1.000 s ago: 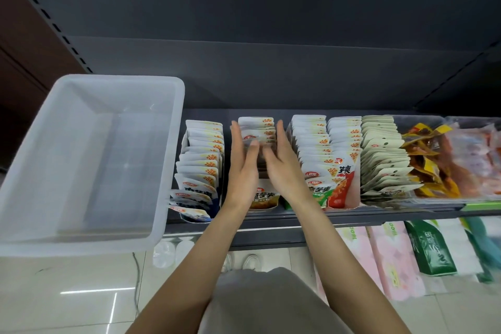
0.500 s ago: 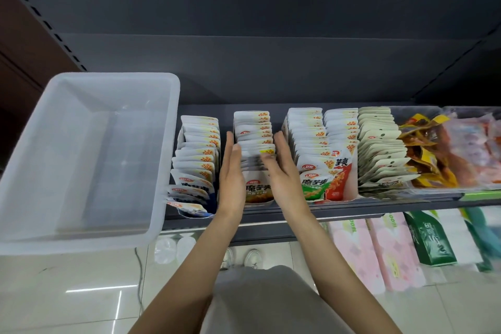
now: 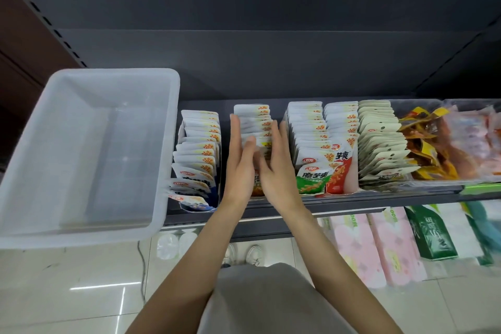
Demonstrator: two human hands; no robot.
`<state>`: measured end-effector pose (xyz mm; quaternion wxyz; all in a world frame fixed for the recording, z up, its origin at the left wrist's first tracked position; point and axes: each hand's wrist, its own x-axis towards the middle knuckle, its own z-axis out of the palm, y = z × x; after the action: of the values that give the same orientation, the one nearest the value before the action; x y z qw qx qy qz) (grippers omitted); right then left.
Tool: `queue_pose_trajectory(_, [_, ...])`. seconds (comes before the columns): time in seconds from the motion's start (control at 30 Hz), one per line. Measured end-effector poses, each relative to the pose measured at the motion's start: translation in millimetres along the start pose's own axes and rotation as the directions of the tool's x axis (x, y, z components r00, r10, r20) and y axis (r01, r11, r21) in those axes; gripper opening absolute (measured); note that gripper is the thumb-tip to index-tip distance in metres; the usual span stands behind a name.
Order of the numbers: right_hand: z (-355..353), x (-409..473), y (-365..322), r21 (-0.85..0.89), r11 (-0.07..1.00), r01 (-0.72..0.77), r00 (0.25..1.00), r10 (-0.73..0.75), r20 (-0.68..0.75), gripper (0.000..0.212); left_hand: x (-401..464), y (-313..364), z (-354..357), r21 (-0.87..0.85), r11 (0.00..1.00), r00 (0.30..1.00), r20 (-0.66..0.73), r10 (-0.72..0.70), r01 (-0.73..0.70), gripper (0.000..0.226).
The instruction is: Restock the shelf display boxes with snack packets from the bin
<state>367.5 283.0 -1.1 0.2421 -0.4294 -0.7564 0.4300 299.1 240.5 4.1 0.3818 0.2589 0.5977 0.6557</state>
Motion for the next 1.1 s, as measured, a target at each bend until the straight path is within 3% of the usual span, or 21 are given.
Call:
queue_pose_trajectory(0.07, [2,-2,7,-0.228,0.965,0.132,0.99,-0.138,-0.01,0.062,7,0,-2,0.243,0.959,0.988,-0.005,0.152,-0.146,0.051])
queue_pose_trajectory(0.13, [4,0,15,-0.414,0.877,0.243,0.967,-0.251,0.036,0.063,16,-2,-2,0.567,0.782,0.962,0.08,0.262,-0.26,0.053])
queue_pose_trajectory(0.17, [5,2,17,-0.465,0.846,0.26,0.962,-0.266,0.054,0.065,20,-3,-1,0.69,0.674,0.961,0.127,0.246,-0.264,0.054])
queue_pose_trajectory(0.23, [4,5,15,-0.442,0.865,0.238,0.97,-0.236,0.06,0.068,24,-3,0,0.829,0.511,0.973,0.17,0.158,-0.228,0.057])
queue_pose_trajectory(0.4, [6,-15,17,-0.238,0.965,0.113,0.981,-0.147,-0.128,0.056,39,0,-4,0.856,0.465,0.974,0.214,0.076,-0.224,0.054])
queue_pose_trajectory(0.47, [9,-23,21,-0.22,0.973,0.075,0.985,-0.106,-0.133,0.056,45,1,-3,0.836,0.503,0.975,0.203,0.084,-0.218,0.052])
queue_pose_trajectory(0.5, [10,-25,23,-0.215,0.973,0.08,0.988,-0.105,-0.11,0.056,43,1,0,0.781,0.593,0.98,0.165,0.112,-0.199,0.05])
queue_pose_trajectory(0.6, [8,-18,22,-0.179,0.981,0.075,0.994,-0.088,-0.067,0.056,23,0,9,0.413,0.9,0.983,-0.053,0.176,-0.138,0.049])
queue_pose_trajectory(0.67, [4,-9,18,-0.191,0.98,0.062,0.997,-0.071,-0.043,0.056,9,-3,9,0.217,0.971,0.984,-0.126,0.128,-0.098,0.049])
queue_pose_trajectory(0.73, [1,2,16,-0.178,0.983,0.035,0.999,-0.037,-0.007,0.058,3,-7,7,0.101,0.994,0.993,-0.108,0.044,-0.033,0.049])
queue_pose_trajectory(0.93, [3,21,8,0.208,0.973,-0.096,0.991,0.073,0.113,0.059,6,-8,0,-0.058,0.998,0.998,-0.057,-0.039,0.035,0.05])
queue_pose_trajectory(1.1, [8,22,9,0.252,0.964,-0.088,0.994,0.067,0.092,0.057,7,-10,0,-0.117,0.992,0.995,-0.08,-0.057,0.048,0.051])
